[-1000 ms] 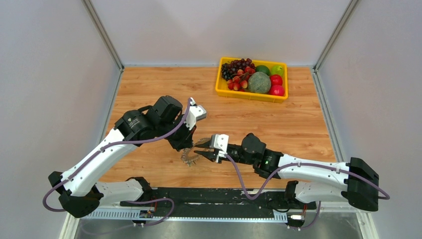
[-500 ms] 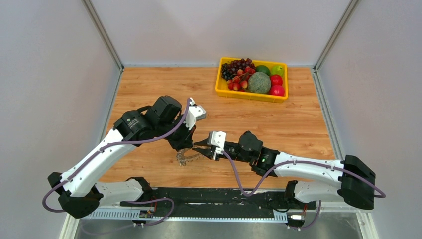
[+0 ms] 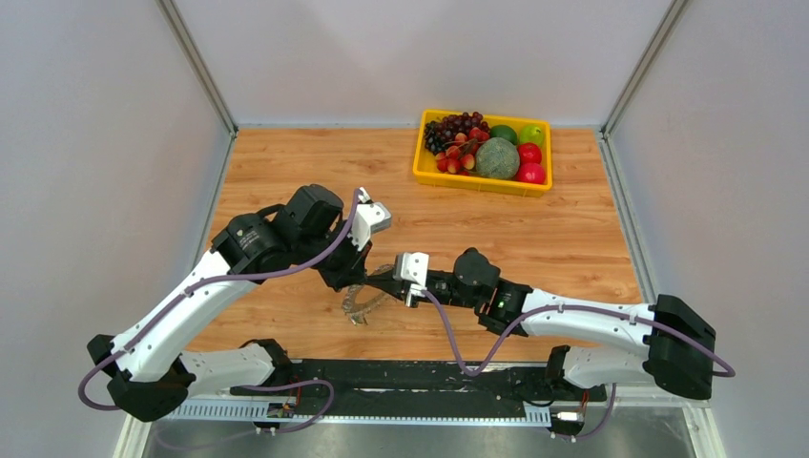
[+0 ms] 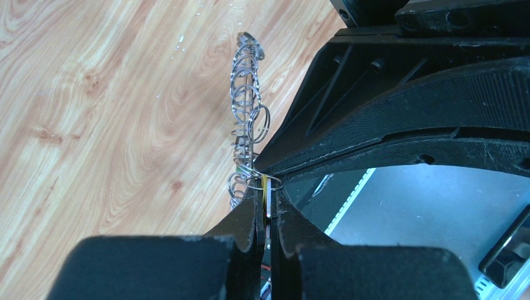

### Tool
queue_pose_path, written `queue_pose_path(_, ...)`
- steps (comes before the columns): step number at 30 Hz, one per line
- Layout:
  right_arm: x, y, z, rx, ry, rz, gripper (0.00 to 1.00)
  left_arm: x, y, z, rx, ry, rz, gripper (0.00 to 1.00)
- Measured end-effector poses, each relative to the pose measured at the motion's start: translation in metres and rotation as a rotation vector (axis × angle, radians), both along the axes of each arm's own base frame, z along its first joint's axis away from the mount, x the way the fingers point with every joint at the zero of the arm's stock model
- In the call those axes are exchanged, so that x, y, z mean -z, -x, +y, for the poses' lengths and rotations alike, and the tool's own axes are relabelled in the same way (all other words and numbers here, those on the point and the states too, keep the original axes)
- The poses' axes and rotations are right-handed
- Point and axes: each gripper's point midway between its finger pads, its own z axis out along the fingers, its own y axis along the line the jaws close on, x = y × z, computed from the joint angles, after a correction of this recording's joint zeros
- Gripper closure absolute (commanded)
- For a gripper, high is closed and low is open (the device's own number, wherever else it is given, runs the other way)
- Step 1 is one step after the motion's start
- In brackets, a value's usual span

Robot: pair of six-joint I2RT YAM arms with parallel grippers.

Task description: Remove the keys from the keyring

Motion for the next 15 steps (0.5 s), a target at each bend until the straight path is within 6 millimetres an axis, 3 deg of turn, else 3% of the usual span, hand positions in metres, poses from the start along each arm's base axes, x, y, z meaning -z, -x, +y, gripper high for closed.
queue_pose_path(6, -0.003, 0.004, -0.006, -0.022, 0.005, -0.1, 1.0, -0.002, 0.002, -0.002, 0.007, 0.015, 0.003, 1.0)
queue_pose_path(15, -0.001, 0.024, -0.015, -0.053, 0.063, -0.449, 1.0, -0.001, 0.006, -0.006, 0.019, 0.022, 0.035, 1.0)
